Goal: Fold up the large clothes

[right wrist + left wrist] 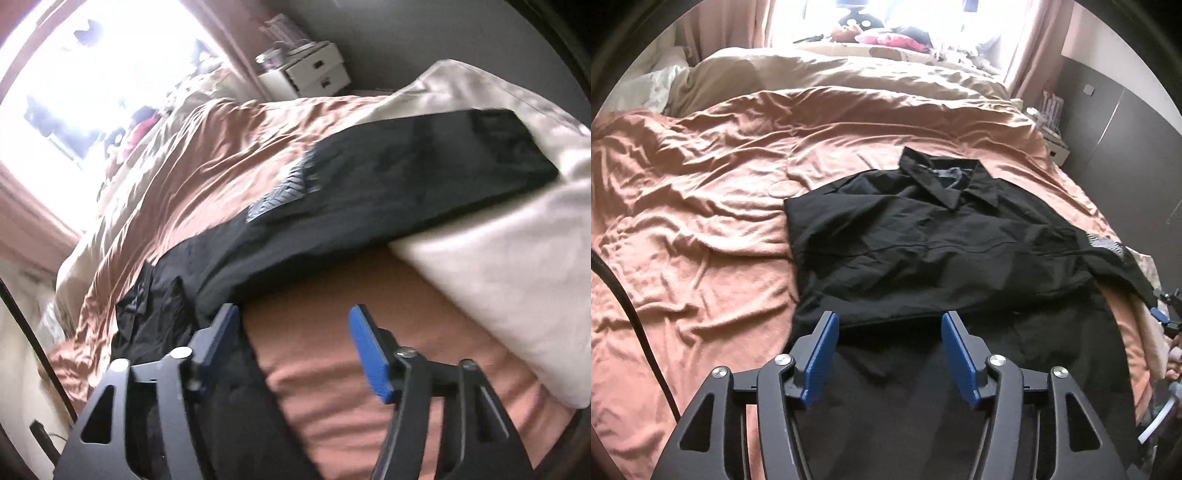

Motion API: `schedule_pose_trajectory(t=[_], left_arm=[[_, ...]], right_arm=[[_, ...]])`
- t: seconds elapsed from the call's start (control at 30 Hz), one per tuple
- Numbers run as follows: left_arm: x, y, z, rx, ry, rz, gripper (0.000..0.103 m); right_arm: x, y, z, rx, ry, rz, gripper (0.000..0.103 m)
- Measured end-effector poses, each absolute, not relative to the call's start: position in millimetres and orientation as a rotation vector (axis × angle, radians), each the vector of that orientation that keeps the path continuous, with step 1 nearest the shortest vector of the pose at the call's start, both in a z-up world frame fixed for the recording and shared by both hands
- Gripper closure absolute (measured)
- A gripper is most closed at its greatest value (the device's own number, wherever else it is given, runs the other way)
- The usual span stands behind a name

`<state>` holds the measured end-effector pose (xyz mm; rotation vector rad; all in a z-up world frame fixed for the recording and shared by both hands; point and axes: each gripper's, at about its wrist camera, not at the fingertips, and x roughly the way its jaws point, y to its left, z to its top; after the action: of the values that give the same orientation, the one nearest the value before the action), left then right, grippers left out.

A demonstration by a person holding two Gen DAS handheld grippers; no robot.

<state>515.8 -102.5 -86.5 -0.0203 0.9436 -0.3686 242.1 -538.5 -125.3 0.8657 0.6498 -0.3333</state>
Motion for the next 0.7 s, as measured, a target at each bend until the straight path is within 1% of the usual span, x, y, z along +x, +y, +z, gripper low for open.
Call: schedule_pose_trajectory(t=[0.13,0.2,0.27,0.33,0.4,0.47,0.53,0.63,0.7], left_arm=[[508.1,-112.8,-81.3,-0.017,0.941,-0.384,0.042],[504.5,-117.0,-79.8,-0.013,0.933,-0.391,0.035],[503.1,-119.5,-79.0,-0.011,0.922,-0.391,0.033],[506.2,-121.2,-80.6,-0.013,0.919,-0.388,0.033],[510.0,-122.2,-83.9,-0.013,0.919,-0.387,0.033],[514.2,-124.0,-88.7,-0.002,0.92,-0.384,0.033],[519.4,-124.8,-95.5,0.011,0.924,-0.379,0.033],[525.4,-122.4,-103.8,0.012,0.929,-0.371,0.033],[528.8,-118.2,-108.8,-0.001,0.934,-0.364,0.033]], right_arm=[[232.1,-552.3,-130.4,0.924,0.631,-0.348,0.051],[230.5,-557.2,-131.8,0.946,0.615,-0.36,0.051],[235.9,-561.9,-137.9,0.971,0.605,-0.373,0.051],[246.5,-568.2,-146.3,1.005,0.597,-0.375,0.051],[252.6,-571.8,-151.0,1.025,0.593,-0.375,0.055],[261.0,-573.7,-158.1,1.038,0.593,-0.381,0.056],[268.8,-576.1,-169.0,1.066,0.592,-0.39,0.059],[275.6,-582.2,-180.3,1.088,0.59,-0.419,0.073],[277.9,-585.2,-180.9,1.085,0.568,-0.421,0.09]])
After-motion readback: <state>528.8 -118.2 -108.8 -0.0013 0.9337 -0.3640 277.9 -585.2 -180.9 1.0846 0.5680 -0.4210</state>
